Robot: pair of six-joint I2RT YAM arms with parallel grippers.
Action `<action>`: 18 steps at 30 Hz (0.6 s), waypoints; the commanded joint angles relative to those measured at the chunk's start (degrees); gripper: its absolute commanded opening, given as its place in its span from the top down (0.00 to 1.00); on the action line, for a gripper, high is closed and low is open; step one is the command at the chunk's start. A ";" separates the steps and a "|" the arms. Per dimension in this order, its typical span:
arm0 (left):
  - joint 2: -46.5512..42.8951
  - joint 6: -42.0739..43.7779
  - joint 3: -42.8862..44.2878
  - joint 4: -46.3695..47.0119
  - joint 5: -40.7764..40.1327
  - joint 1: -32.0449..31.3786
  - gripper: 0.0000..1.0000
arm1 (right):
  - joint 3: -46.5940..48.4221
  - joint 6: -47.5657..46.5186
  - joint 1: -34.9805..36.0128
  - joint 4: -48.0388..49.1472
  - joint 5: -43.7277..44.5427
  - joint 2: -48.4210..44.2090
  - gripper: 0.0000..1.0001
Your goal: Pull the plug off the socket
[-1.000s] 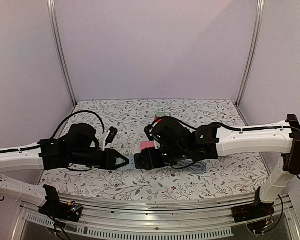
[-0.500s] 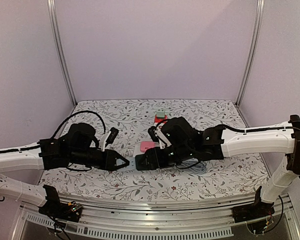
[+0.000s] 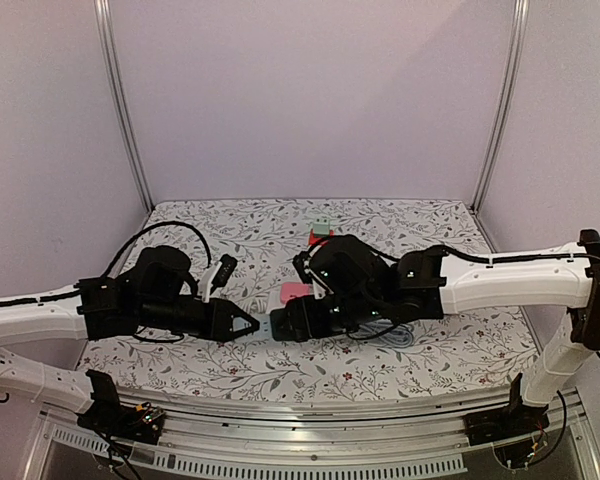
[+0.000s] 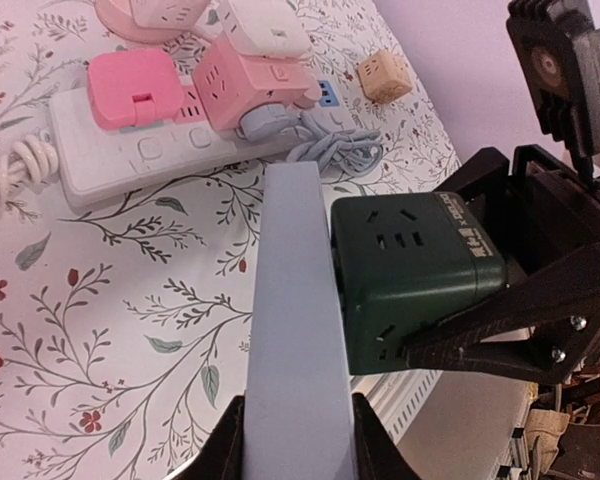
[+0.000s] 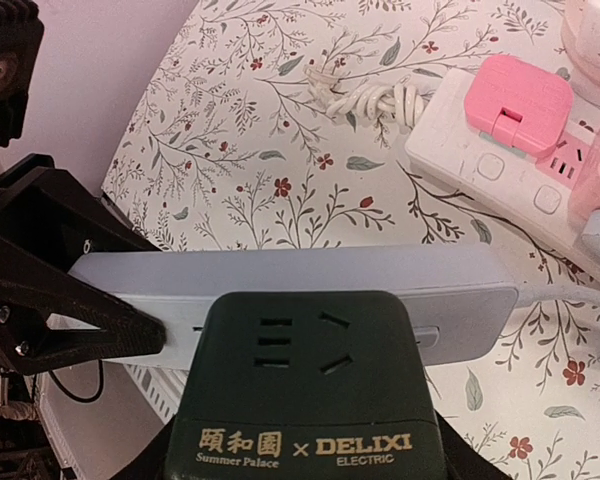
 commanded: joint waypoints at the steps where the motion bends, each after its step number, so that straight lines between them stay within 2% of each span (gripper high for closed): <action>1: -0.97 -0.90 1.06 0.72 -2.56 0.05 1.00 | 3.78 0.26 2.37 -8.40 7.36 2.31 0.85; 11: -1.40 -1.09 -0.34 1.37 -2.44 0.40 1.00 | 4.62 -0.61 2.90 -8.47 8.27 2.14 0.85; 18: -3.00 2.01 -2.58 5.48 0.98 0.40 1.00 | -1.45 0.89 -1.37 -1.59 2.05 -1.79 0.85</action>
